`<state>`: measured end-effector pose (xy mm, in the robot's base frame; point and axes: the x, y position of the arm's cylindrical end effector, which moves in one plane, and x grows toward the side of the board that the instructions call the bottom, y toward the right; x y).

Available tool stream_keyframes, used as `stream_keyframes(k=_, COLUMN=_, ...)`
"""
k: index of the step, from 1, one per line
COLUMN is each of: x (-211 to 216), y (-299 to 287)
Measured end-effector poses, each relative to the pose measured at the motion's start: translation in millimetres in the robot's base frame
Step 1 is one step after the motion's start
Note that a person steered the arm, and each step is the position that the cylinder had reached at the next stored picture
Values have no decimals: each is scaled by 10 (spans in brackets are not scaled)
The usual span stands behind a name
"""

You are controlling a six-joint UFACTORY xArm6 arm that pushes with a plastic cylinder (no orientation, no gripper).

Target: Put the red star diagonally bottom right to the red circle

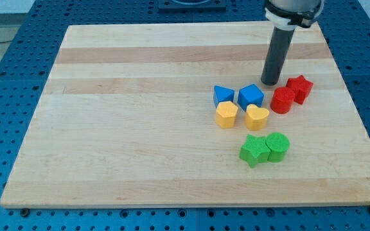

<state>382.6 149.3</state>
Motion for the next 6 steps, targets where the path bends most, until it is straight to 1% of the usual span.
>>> stream_keyframes(k=2, x=5, y=554)
stream_keyframes(k=3, x=5, y=607)
stream_keyframes(k=6, x=606, y=608)
